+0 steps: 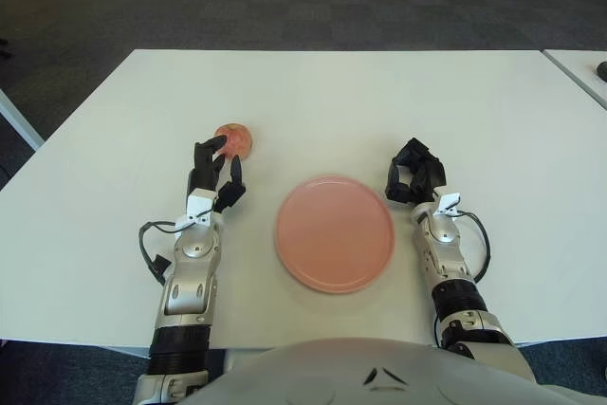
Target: Put the apple into the plate.
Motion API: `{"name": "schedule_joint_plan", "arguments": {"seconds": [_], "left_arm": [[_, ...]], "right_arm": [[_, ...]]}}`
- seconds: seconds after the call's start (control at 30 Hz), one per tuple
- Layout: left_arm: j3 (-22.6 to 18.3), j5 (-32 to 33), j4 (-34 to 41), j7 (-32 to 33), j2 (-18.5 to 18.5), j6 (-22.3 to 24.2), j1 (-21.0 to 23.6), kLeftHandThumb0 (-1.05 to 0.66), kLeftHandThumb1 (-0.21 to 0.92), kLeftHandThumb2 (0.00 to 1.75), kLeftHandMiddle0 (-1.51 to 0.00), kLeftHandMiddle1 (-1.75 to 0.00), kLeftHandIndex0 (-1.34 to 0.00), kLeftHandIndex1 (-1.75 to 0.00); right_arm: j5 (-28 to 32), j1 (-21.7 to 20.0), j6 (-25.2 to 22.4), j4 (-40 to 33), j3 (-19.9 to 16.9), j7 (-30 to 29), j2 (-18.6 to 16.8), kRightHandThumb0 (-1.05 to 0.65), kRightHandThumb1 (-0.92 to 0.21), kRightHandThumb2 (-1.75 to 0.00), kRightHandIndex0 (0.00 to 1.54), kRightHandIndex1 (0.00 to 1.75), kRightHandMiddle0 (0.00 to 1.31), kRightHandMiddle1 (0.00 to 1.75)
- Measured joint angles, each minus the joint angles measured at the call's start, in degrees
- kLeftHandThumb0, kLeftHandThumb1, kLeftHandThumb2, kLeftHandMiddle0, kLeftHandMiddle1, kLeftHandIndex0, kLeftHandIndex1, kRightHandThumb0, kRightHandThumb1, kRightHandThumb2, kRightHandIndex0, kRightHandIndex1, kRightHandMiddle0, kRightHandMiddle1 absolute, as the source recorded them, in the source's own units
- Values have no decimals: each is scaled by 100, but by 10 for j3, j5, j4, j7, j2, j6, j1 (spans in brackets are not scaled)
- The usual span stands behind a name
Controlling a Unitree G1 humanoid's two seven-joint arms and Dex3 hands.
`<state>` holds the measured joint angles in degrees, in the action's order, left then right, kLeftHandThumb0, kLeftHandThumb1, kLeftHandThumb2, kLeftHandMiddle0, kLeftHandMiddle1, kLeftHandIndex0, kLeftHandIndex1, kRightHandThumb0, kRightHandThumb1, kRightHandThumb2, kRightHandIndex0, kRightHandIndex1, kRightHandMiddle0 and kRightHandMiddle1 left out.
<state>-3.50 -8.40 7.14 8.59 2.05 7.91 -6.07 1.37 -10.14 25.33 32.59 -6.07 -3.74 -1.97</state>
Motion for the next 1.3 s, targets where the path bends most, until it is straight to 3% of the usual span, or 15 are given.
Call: {"name": "schedule_joint_plan", "arguments": {"seconds": [0.47,0.87,1.1,1.3], "left_arm": [[0,-6,14,0,3,-1,-4,-72,92,78,-33,-26,0,-89],[-10,-41,97,5,21,2,-16,-76,92,77,-34,-26,0,-93],[-17,-108,111,31,48,1,-6,-80,92,79,-34,-26,0,-100],[-21,-208,79,91,93,-12,40,-83,92,83,-31,-24,0,-96]], "right_arm": [[0,-1,-1,1,0,-2,0,-51,-21,-144,119,175,69,175],[-1,-3,-7,1,0,-10,-1,-51,-21,-144,119,175,70,175],[-1,-3,-7,2,1,-12,-2,-51,-21,-144,119,175,70,175],[-2,-5,-8,5,0,-15,-2,-51,-20,-145,118,175,70,175]]}}
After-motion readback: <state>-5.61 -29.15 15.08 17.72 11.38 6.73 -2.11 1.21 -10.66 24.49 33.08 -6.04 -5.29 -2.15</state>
